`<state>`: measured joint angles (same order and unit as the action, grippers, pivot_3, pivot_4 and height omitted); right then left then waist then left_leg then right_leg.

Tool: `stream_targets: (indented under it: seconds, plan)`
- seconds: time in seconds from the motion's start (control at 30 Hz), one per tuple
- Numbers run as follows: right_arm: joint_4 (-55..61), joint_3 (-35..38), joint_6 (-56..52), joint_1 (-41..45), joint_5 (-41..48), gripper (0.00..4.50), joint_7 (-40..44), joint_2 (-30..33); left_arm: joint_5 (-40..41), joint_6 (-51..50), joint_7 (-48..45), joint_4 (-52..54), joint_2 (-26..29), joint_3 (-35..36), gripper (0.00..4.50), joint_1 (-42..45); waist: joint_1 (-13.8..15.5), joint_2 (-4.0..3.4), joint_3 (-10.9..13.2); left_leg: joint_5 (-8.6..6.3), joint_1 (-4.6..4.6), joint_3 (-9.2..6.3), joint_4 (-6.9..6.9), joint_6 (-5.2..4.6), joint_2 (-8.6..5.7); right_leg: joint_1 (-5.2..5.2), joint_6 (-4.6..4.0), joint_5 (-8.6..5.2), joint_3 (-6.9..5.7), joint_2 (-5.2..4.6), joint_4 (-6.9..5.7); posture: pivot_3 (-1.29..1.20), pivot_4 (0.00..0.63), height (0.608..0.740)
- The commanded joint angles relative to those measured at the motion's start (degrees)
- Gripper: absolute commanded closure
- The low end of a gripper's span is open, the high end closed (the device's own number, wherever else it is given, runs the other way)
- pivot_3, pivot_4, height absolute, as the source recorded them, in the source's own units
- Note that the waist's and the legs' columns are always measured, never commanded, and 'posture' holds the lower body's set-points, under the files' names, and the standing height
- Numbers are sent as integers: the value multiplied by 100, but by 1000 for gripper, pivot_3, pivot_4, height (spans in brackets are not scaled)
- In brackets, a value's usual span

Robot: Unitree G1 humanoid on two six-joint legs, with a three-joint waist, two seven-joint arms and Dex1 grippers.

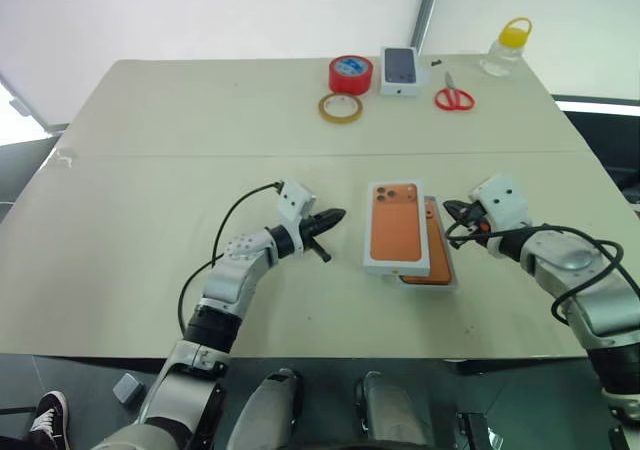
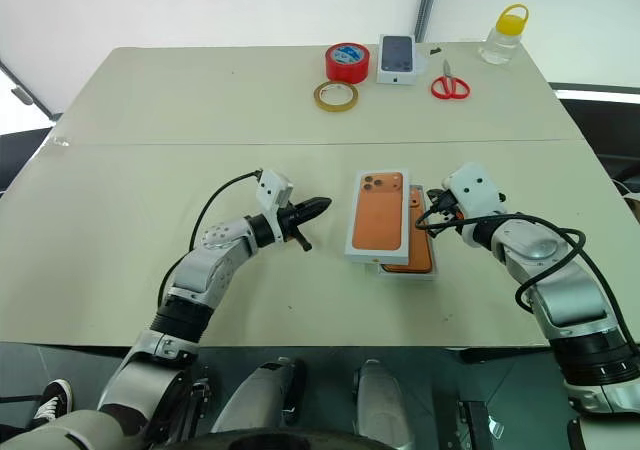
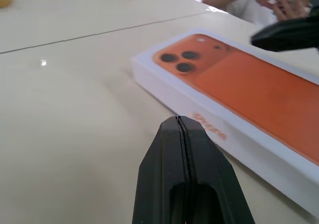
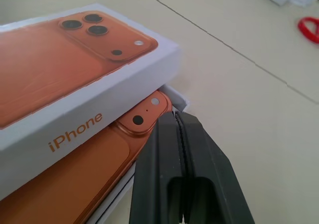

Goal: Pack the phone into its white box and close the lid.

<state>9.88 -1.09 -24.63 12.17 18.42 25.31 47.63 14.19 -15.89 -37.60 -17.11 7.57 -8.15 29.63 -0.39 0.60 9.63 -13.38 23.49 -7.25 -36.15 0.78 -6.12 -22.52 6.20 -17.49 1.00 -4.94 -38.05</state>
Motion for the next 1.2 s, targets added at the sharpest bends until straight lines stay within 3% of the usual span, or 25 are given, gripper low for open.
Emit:
stream_targets:
  seconds: [0.03,0.5,1.2]
  plan:
    - [191,57,178,-23,-299,4477,142,-44,-112,-14,72,-203,-118,-43,4500,167,-2,0,0,0,0,0,0,0,-1,0,0,0,0,0,0,0,150,740]
    - [292,183,195,-109,-690,4477,509,-304,-360,-53,-133,-965,-720,-340,4500,516,111,0,-1,5,-2,-1,-1,9,-4,3,2,0,-2,-3,1,0,150,740]
    - [373,655,275,-507,-1018,4477,774,-310,-285,-299,-604,-587,-1170,-516,4500,720,107,1,0,7,-2,0,-2,12,-5,4,2,0,-2,-3,0,0,150,740]
